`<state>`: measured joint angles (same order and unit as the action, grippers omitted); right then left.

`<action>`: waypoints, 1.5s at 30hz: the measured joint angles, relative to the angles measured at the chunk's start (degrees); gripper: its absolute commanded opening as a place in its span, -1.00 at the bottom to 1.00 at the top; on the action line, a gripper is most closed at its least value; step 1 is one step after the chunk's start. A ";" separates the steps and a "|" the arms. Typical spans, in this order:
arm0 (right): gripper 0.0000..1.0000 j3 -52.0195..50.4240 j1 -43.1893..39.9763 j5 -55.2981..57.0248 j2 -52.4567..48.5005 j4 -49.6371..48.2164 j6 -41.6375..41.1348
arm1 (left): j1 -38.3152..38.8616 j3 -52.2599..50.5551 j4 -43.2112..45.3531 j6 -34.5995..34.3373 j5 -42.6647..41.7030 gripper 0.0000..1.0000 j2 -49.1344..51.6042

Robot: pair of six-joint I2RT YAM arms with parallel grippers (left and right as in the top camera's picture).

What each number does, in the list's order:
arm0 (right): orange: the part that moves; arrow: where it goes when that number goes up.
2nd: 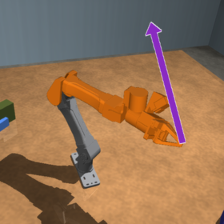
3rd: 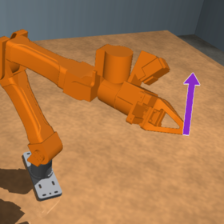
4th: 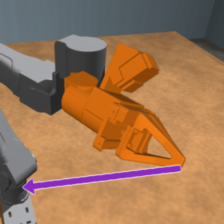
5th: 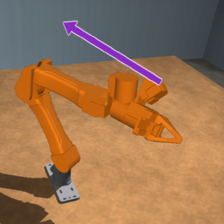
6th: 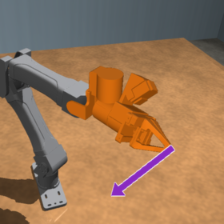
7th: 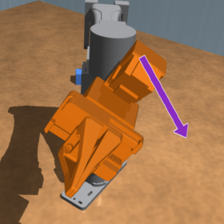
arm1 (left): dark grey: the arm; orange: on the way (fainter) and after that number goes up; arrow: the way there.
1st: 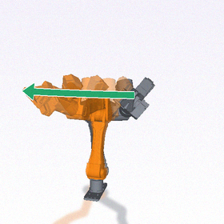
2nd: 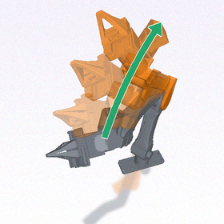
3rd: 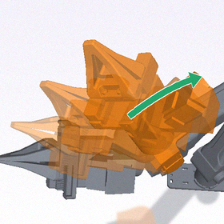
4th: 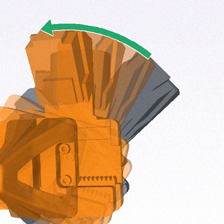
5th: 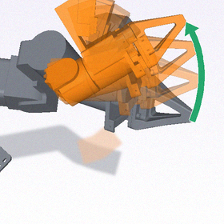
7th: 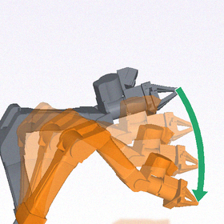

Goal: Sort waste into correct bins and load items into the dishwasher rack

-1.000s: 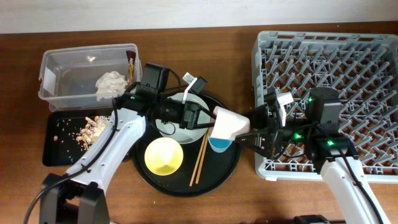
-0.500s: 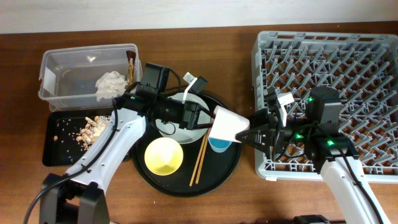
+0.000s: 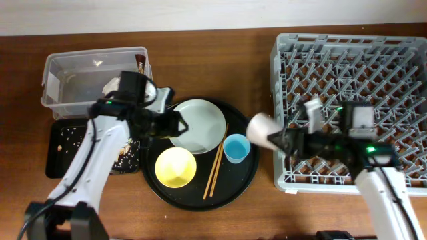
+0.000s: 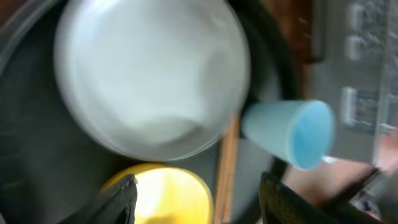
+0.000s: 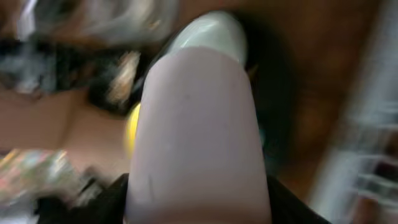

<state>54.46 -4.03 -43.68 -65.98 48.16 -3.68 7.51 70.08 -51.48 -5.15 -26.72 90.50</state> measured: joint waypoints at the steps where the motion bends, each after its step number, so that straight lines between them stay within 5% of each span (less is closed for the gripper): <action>1: -0.09 4.37 -2.78 5.55 0.28 4.81 -0.07 | -0.92 0.00 -0.94 0.24 2.19 0.24 -1.20; 10: -0.10 23.91 -26.73 36.98 -7.56 19.80 -2.25 | -1.86 0.00 -2.32 1.07 7.89 0.24 -2.86; 17: -0.08 25.38 -37.13 42.58 -20.92 19.28 -6.49 | -1.86 0.00 -2.32 1.05 8.15 0.24 -2.86; 21: 0.55 25.38 -38.86 42.84 -24.02 19.26 -7.15 | -1.86 0.00 -2.32 1.07 8.15 0.25 -2.86; 32: 0.57 25.38 -38.21 29.53 -26.21 22.27 -5.79 | -0.98 0.00 -0.63 1.07 7.87 0.32 -2.86; 45: 0.68 25.57 -10.67 26.75 -14.97 26.10 -1.66 | 21.99 0.00 14.58 1.07 8.81 0.31 5.31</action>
<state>80.03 -14.70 -16.93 -80.95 74.26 -5.34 29.50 70.08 -36.91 -4.08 -17.91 95.81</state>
